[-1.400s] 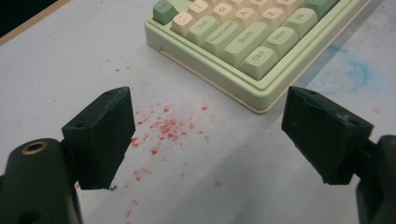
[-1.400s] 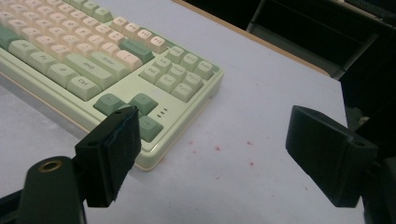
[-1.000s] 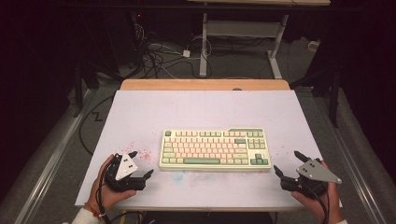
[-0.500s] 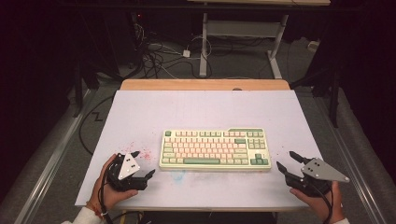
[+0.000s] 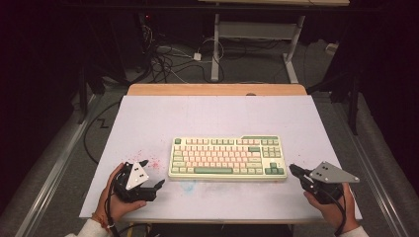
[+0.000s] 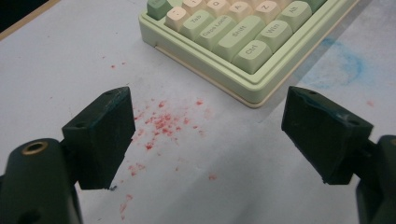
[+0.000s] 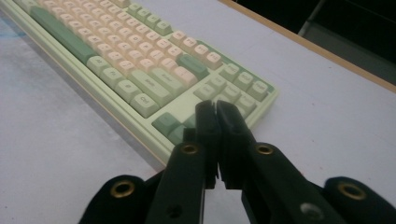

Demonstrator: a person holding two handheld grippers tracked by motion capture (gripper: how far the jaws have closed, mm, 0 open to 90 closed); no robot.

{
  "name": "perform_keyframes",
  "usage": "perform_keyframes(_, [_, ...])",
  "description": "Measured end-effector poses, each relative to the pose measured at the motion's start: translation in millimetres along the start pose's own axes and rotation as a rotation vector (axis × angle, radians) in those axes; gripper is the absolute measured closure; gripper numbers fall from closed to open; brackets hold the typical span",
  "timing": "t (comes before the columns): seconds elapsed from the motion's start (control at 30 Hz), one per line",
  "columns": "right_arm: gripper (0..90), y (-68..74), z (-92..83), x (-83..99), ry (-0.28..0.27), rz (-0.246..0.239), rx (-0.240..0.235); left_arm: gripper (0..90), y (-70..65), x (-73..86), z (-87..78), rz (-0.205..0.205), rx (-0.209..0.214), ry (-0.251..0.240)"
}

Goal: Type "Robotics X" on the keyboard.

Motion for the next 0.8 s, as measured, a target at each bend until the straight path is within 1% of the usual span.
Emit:
perform_keyframes(0.13, [90.0, 4.1, 6.8, -4.6, 0.006, 0.011, -0.032, 16.3, -0.1, 0.2, 0.3, -0.003, 0.002, 0.002])
perform_keyframes(0.3, [90.0, 8.7, 15.9, -12.8, 0.005, 0.007, -0.063, 16.4, 0.0, 0.6, 0.9, -0.003, -0.001, 0.006])
perform_keyframes(0.33, [90.0, 8.7, 15.9, -12.8, 0.005, 0.007, -0.063, 16.4, 0.0, 0.6, 0.9, -0.003, -0.001, 0.006])
perform_keyframes(0.47, [90.0, 19.5, 30.6, -22.0, 0.021, -0.016, -0.096, 16.7, 0.7, 1.3, 2.1, -0.002, -0.008, 0.017])
perform_keyframes(0.63, [90.0, 31.2, 53.0, -30.0, 0.046, -0.046, -0.133, 17.2, 1.7, 0.3, 1.4, -0.008, -0.016, 0.009])
perform_keyframes(0.7, [90.0, 33.6, 62.3, -30.4, 0.061, -0.049, -0.141, 17.3, 1.6, 1.1, 1.3, -0.006, -0.014, 0.011])
perform_keyframes(0.73, [90.0, 33.6, 62.3, -30.4, 0.061, -0.049, -0.141, 17.3, 1.6, 1.1, 1.3, -0.006, -0.014, 0.011])
perform_keyframes(0.77, [90.0, 34.7, 70.8, -30.0, 0.077, -0.051, -0.150, 17.4, 1.5, 1.5, 1.3, -0.005, -0.014, 0.013])
perform_keyframes(0.8, [90.0, 35.2, 74.8, -29.8, 0.085, -0.051, -0.150, 17.4, 1.5, 2.0, 1.1, -0.005, -0.013, 0.014])
Point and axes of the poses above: each handheld gripper's, and its own axes: z roughly forward along the jaws, x roughly out of its underside, y roughly to its left, the point moved 10 cm from there along z, roughly forward along the jaws, and after that the axes turned 5 degrees about -z, right-handed, at the moved point
